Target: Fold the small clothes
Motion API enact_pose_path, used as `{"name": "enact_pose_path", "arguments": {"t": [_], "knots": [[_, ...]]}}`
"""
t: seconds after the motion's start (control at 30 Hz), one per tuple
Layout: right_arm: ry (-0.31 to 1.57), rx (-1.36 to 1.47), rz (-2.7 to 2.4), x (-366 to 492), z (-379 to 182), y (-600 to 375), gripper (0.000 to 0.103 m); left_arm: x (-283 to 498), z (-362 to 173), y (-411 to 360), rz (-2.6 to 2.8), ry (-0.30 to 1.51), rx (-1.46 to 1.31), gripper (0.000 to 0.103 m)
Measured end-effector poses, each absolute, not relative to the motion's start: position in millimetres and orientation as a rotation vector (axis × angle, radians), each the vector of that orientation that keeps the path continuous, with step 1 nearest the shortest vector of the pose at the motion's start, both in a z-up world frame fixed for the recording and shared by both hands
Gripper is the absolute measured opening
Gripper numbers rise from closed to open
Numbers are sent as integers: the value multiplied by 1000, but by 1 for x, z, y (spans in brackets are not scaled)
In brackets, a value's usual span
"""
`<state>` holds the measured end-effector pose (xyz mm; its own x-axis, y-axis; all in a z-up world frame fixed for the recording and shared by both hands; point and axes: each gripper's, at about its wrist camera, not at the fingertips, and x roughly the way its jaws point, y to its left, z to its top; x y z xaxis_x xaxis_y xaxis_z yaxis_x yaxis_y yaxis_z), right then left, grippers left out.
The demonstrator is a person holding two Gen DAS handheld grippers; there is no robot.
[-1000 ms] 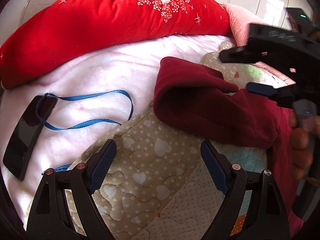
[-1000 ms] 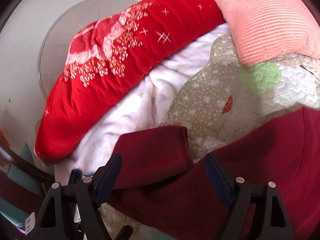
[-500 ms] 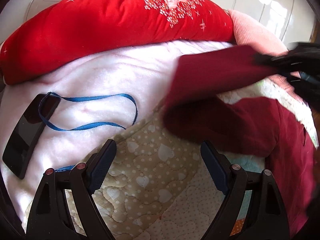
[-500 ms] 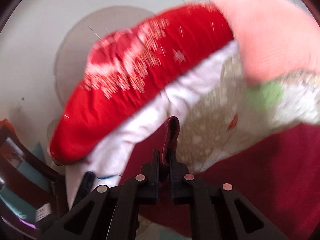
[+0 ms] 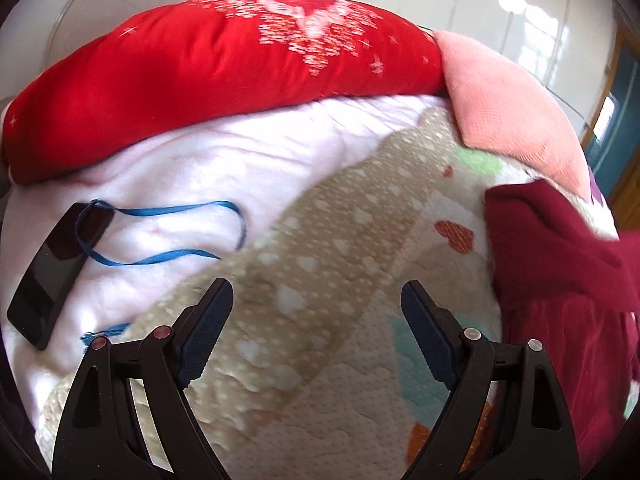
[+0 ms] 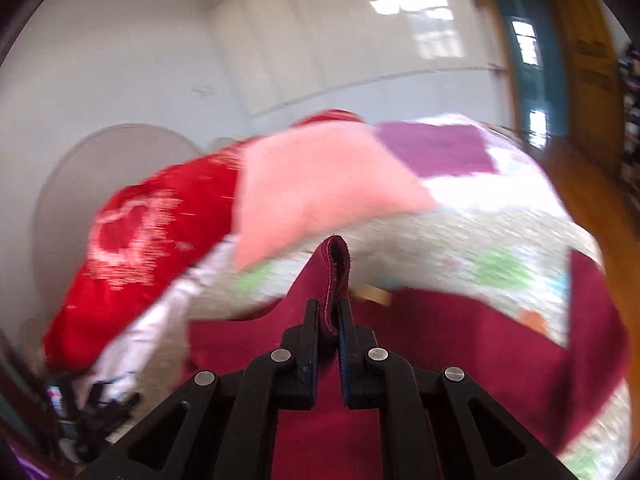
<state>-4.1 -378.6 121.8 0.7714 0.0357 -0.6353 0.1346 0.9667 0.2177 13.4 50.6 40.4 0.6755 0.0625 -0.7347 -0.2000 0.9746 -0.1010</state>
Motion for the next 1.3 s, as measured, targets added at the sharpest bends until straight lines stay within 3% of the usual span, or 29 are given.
{"name": "enact_pose_path", "arguments": {"t": [0.2,0.27,0.33,0.4,0.53,0.83,0.87,0.9,0.93,0.97,1.3], "knots": [[998,275,-203,-8,31,-432,8,5,49,18,57,776,-118,86],[1009,285,-208,-17,29,-434,14,2,51,6,15,773,-91,86],[918,253,-232,-28,52,-428,40,2,52,-6,-20,770,-59,86],[834,240,-177,-27,81,-412,53,6,51,-18,-33,776,-33,86],[819,226,106,11,100,-352,54,22,50,-33,-75,815,-54,86],[902,6,361,142,43,-217,54,50,26,-46,-93,886,15,86],[923,-49,347,150,33,-209,53,52,24,-43,-91,891,2,86],[945,-100,334,157,26,-202,37,53,23,-41,-87,894,-8,86],[956,-135,324,161,23,-203,9,54,21,-39,-82,898,-19,86],[948,-155,316,163,24,-202,4,55,19,-38,-81,905,-25,86],[890,-54,224,173,23,-217,5,58,9,-44,-55,921,-10,86]]}}
